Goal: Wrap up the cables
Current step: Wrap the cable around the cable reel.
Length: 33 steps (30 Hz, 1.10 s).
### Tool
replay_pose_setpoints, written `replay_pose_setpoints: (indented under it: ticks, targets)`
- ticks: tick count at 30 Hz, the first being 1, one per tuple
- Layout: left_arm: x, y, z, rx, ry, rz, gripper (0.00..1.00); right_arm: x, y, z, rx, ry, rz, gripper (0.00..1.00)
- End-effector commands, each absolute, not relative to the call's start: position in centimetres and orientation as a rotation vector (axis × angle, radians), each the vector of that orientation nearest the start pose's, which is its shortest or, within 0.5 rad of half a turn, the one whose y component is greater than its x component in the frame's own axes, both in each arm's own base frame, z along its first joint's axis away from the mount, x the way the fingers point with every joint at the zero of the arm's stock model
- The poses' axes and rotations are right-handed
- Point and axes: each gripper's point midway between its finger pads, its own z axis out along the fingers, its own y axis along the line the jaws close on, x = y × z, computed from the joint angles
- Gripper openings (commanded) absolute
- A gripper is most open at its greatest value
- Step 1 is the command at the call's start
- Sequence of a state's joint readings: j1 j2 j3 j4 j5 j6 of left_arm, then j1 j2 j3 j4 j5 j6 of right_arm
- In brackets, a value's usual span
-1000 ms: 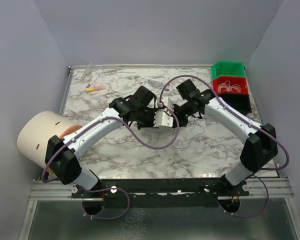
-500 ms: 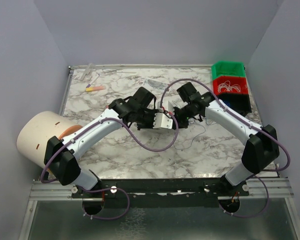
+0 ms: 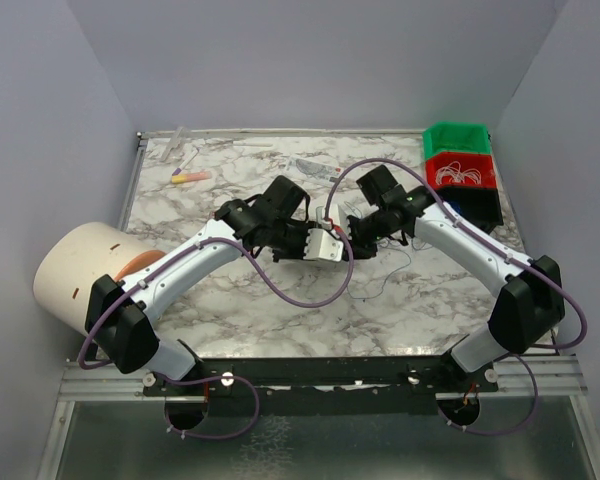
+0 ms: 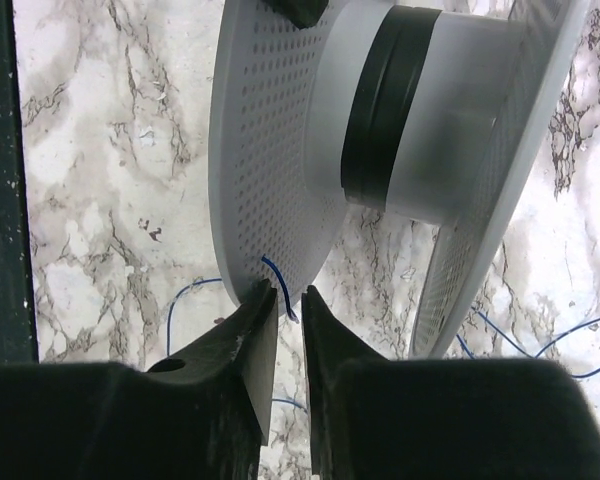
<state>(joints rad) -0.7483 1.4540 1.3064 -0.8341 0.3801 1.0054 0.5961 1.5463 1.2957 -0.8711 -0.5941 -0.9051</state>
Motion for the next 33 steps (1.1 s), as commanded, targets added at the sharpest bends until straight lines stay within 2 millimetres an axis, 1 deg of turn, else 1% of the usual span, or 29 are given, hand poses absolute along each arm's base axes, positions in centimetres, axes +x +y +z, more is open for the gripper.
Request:
replay_pose_setpoints:
  ticks: [1, 4, 6, 8, 12, 14, 19, 22, 23, 24, 27, 30, 33]
  targets:
    - [24.6, -28.1, 19.9, 1.956, 1.412, -0.399, 0.0, 23.2, 25.4, 15.2, -1.899, 1.709, 0.733, 0.24]
    - [24.7, -28.1, 20.1, 1.954, 1.408, -0.396, 0.0, 23.2, 25.3, 15.4, -1.902, 1.707, 0.732, 0.27]
    - [24.8, -28.1, 20.2, 1.952, 1.405, -0.39, 0.0, 23.2, 25.1, 15.7, -1.902, 1.715, 0.722, 0.28]
    - [24.8, -28.0, 20.2, 1.951, 1.41, -0.38, 0.0, 23.3, 24.9, 16.3, -1.892, 1.727, 0.704, 0.29]
    - [25.1, -27.8, 20.3, 1.949, 1.415, -0.356, 0.0, 23.7, 24.2, 17.5, -1.856, 1.756, 0.638, 0.35]
    - [25.2, -27.8, 20.4, 1.944, 1.419, -0.352, 0.0, 23.6, 24.0, 18.0, -1.836, 1.78, 0.636, 0.39]
    - [25.6, -28.0, 20.5, 1.917, 1.443, -0.35, 0.0, 23.4, 24.4, 18.9, -1.783, 1.801, 0.676, 0.44]
    - [26.0, -28.0, 20.9, 1.866, 1.465, -0.361, 0.0, 24.3, 25.5, 19.3, -1.706, 1.775, 0.689, 0.48]
    - [26.0, -28.1, 21.1, 1.852, 1.465, -0.376, 0.0, 24.6, 25.8, 19.5, -1.672, 1.762, 0.69, 0.51]
    - [25.9, -28.1, 21.3, 1.842, 1.465, -0.39, 0.0, 24.8, 26.1, 19.2, -1.646, 1.749, 0.692, 0.52]
    - [25.7, -28.1, 21.8, 1.805, 1.453, -0.437, 0.0, 26.3, 27.1, 19.9, -1.531, 1.707, 0.674, 0.53]
    - [25.8, -28.0, 22.4, 1.763, 1.448, -0.465, 0.0, 27.5, 27.6, 20.4, -1.446, 1.695, 0.661, 0.54]
    - [25.8, -27.9, 22.5, 1.749, 1.449, -0.476, 0.0, 28.4, 27.8, 20.3, -1.382, 1.695, 0.646, 0.55]
